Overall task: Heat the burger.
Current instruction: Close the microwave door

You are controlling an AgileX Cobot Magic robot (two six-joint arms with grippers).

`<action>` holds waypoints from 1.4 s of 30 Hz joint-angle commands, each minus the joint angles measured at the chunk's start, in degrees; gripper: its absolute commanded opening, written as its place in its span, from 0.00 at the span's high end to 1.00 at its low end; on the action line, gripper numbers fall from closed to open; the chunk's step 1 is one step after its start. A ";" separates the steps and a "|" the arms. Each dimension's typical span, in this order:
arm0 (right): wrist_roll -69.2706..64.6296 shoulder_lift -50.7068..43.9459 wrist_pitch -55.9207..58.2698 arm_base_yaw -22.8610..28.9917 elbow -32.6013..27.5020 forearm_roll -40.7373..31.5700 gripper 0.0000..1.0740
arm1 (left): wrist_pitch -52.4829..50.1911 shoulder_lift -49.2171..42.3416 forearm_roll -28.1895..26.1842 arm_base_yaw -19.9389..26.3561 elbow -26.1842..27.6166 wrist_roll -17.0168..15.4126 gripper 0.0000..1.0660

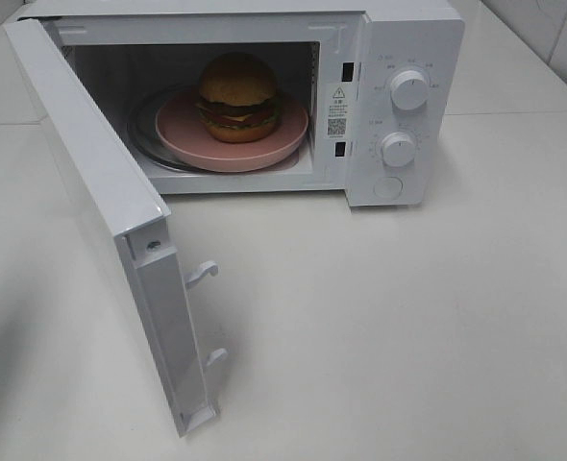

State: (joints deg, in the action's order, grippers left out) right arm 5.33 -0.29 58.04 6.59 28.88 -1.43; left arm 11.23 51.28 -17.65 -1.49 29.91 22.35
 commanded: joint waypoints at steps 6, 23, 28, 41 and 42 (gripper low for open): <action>0.57 -1.43 -0.63 0.00 0.06 -0.17 0.47 | -15.58 12.43 -0.40 -9.40 0.63 0.69 1.00; 0.29 -1.43 -0.63 0.00 0.06 0.00 0.47 | -28.19 31.17 2.41 -17.93 6.07 0.40 1.00; -0.06 -1.43 -0.63 0.00 0.06 0.29 0.47 | -28.19 35.92 2.64 -19.71 10.49 0.40 1.00; -0.63 -1.43 -0.63 0.00 0.06 0.69 0.47 | -28.19 47.04 2.64 -25.50 23.72 0.40 1.00; -0.63 -1.43 -0.63 0.00 0.06 0.69 0.47 | -28.19 47.04 2.64 -25.50 23.72 0.40 1.00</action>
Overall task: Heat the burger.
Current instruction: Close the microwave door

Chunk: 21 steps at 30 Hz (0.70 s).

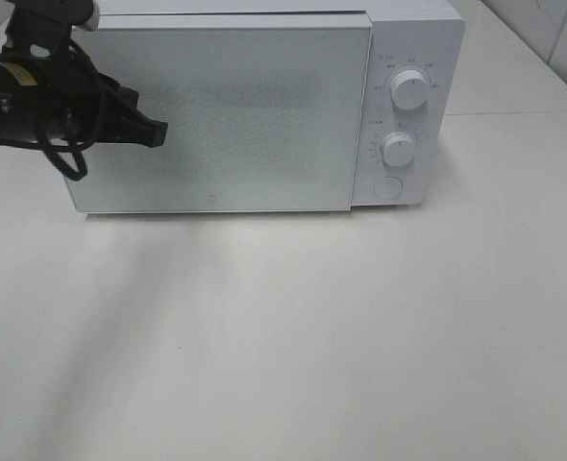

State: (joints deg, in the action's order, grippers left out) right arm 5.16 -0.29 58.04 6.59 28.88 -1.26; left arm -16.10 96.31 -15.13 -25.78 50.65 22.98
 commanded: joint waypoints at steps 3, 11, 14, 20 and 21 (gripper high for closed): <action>-1.49 -1.43 -0.63 0.00 0.06 1.26 0.47 | -0.86 4.58 0.11 -2.52 6.30 -0.23 1.00; -2.06 -1.43 -0.69 0.00 0.06 1.66 0.47 | -0.52 12.20 0.11 -5.90 16.27 -0.23 1.00; -2.06 -1.43 -0.69 0.00 0.06 1.66 0.47 | 0.86 14.38 0.11 -6.65 20.05 -0.23 1.00; -2.06 -1.43 -0.69 0.00 0.06 1.66 0.47 | 1.89 18.39 0.11 -7.91 26.59 -0.23 1.00; -2.06 -1.43 -0.69 0.00 0.06 1.66 0.47 | 1.89 18.39 0.11 -7.91 26.59 -0.23 1.00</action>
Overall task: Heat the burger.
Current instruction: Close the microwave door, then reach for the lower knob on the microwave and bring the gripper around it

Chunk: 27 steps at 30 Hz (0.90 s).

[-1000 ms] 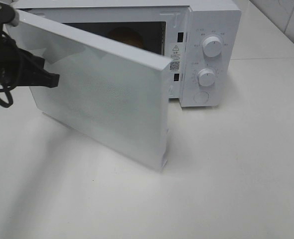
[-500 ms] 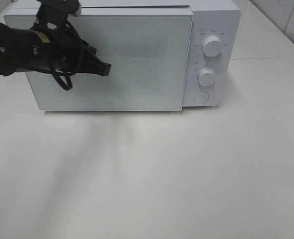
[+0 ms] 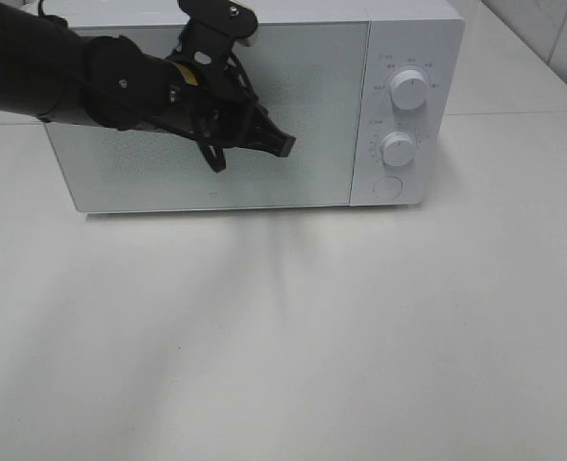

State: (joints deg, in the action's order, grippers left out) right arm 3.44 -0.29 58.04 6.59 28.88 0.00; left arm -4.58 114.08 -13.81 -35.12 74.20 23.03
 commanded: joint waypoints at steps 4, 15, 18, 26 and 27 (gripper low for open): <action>-0.34 -1.43 -0.69 0.00 0.06 0.40 0.47 | -5.50 2.69 -1.20 0.17 8.08 -0.29 1.00; -0.34 -1.43 -0.69 0.00 0.06 0.40 0.47 | 17.36 0.86 -0.97 -1.72 12.66 -0.23 1.00; -0.34 -1.43 -0.69 0.00 0.06 0.40 0.47 | 23.49 -0.86 0.06 -1.72 12.66 -0.23 1.00; -0.34 -1.43 -0.69 0.00 0.06 0.40 0.47 | 36.55 -7.10 2.92 -1.49 12.66 -0.52 1.00; -0.34 -1.43 -0.69 0.00 0.06 0.40 0.47 | 39.42 -9.28 2.75 -0.80 12.66 -0.97 1.00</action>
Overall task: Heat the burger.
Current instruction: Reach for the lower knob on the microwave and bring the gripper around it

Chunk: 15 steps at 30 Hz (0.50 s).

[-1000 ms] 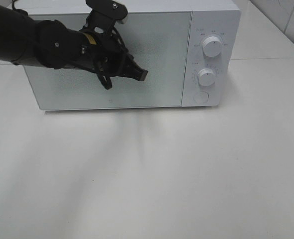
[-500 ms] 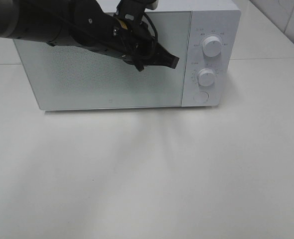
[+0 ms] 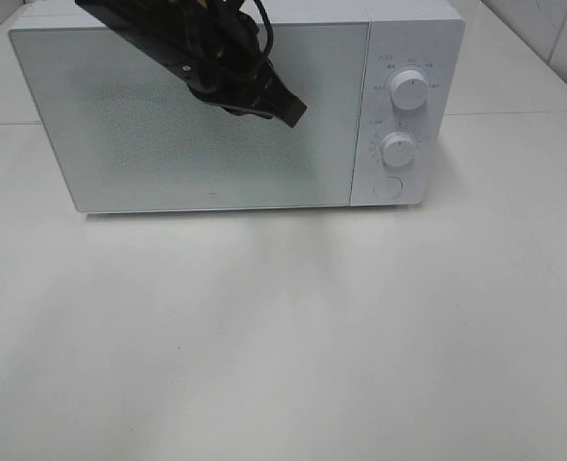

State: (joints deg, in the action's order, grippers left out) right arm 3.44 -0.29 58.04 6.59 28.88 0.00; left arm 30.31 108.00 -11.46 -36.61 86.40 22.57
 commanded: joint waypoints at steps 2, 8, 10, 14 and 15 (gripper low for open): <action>-0.34 -1.43 -0.74 0.00 0.06 0.40 0.47 | 7.56 -5.21 0.40 1.55 0.46 -2.01 1.00; -0.34 -1.43 -0.74 0.00 0.06 0.40 0.47 | 17.88 -10.26 0.52 6.93 0.46 -6.53 1.00; -0.34 -1.43 -0.74 0.00 0.06 0.40 0.47 | 21.60 -11.86 0.52 9.22 0.40 -8.25 1.00; -0.34 -1.43 -0.74 0.00 0.06 0.40 0.47 | 28.02 -14.61 0.52 13.75 0.06 -9.34 1.00; -0.34 -1.43 -0.74 0.00 0.06 0.40 0.47 | 28.02 -14.61 0.52 13.75 0.06 -9.34 1.00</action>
State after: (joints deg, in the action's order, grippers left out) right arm 3.44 -0.29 57.98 6.59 28.88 0.00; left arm 56.67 93.97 -10.71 -22.98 86.40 13.87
